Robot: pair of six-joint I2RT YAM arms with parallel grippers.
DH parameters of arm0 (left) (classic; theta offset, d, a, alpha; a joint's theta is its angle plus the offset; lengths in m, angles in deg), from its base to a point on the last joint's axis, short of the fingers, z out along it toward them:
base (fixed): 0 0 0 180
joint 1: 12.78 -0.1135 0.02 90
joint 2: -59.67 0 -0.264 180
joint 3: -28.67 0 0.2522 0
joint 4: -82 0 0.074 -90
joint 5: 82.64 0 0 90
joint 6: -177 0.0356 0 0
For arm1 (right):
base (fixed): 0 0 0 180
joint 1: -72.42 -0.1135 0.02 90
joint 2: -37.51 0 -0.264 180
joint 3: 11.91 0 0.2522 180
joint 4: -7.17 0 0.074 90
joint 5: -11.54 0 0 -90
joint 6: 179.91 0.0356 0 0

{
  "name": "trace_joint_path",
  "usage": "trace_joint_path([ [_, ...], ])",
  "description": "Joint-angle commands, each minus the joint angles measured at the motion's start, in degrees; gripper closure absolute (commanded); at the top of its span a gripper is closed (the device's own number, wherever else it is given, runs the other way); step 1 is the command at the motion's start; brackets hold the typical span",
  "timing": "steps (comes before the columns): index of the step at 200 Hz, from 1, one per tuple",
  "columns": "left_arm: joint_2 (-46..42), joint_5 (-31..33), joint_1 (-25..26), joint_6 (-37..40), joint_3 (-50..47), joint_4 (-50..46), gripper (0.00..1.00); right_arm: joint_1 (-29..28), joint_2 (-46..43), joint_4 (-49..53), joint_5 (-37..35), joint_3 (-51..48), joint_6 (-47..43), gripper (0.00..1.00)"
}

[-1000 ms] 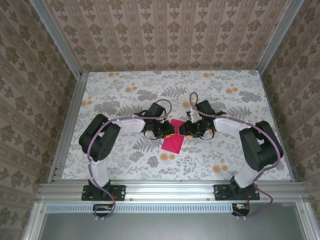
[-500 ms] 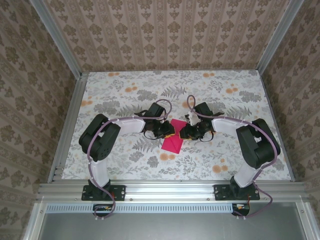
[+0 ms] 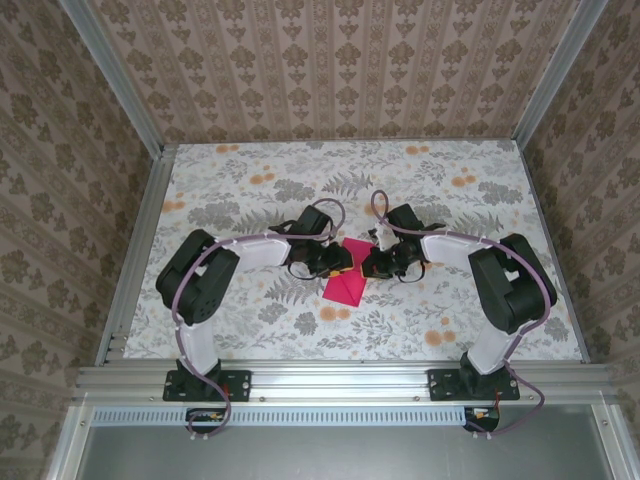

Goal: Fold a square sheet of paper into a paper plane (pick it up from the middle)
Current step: Fold the triangle a second time at the center of the table.

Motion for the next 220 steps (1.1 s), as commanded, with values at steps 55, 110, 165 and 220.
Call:
trace_joint_path([
  [55,-4.95,1.51,2.78,1.06,-3.93,-2.72,0.63,-0.33,2.48,2.62,-4.08,2.78,-1.13,0.94],
  [110,-5.51,1.38,3.82,0.74,-5.72,-3.76,0.60,-0.37,2.50,2.79,-4.05,2.61,-1.25,0.94],
  [165,-5.12,2.38,4.02,1.26,-6.11,-5.46,0.68,-0.32,3.01,2.64,-4.70,2.82,-1.31,0.95],
  [220,-4.21,2.39,4.18,2.15,-5.42,-6.82,0.75,-0.32,3.80,2.58,-5.37,3.67,-1.13,0.94],
])
